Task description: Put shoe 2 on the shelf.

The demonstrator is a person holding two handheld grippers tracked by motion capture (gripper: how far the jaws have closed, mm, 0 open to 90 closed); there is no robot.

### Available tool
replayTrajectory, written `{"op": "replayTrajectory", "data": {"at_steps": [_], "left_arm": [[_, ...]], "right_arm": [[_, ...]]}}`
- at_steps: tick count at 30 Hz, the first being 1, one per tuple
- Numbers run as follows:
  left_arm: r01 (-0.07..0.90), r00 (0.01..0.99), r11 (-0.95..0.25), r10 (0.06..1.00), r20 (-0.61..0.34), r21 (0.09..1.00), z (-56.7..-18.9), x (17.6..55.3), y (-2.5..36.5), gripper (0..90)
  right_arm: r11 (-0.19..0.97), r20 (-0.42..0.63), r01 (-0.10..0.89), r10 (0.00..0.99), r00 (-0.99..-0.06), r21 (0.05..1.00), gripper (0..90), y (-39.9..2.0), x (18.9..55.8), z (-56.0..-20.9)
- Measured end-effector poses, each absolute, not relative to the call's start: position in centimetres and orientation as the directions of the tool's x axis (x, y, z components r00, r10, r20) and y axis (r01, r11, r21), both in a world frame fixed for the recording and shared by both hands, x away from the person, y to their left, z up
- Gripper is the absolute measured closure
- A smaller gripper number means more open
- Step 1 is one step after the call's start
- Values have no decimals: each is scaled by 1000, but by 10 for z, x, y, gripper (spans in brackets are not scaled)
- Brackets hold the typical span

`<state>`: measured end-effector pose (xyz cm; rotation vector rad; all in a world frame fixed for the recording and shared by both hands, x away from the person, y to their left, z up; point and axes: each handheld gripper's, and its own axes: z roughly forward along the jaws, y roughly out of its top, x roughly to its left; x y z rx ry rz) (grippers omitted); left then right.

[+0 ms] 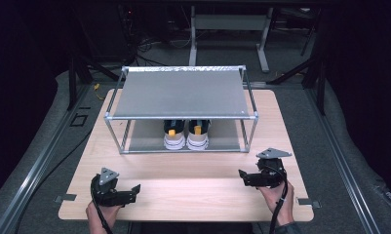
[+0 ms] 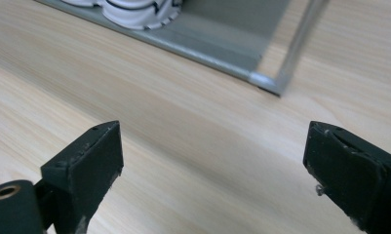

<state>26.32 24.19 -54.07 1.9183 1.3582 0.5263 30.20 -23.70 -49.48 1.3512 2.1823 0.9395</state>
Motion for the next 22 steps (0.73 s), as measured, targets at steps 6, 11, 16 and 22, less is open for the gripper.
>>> {"op": "replayTrajectory", "data": {"at_steps": [6,11,16,22], "left_arm": [[644,364,-193,929,-75,740,-545,263,241,0],[653,361,-192,929,-78,732,-550,263,242,0],[660,359,-191,930,-82,726,-554,262,243,0],[666,351,-189,933,-80,721,-556,260,246,0]], "right_arm": [[270,24,637,910,-413,722,51,-261,292,-509],[242,32,665,928,-372,707,33,-279,285,-522],[218,27,683,944,-329,698,17,-292,279,-533],[185,58,697,949,-310,693,0,-303,276,-542]]}}
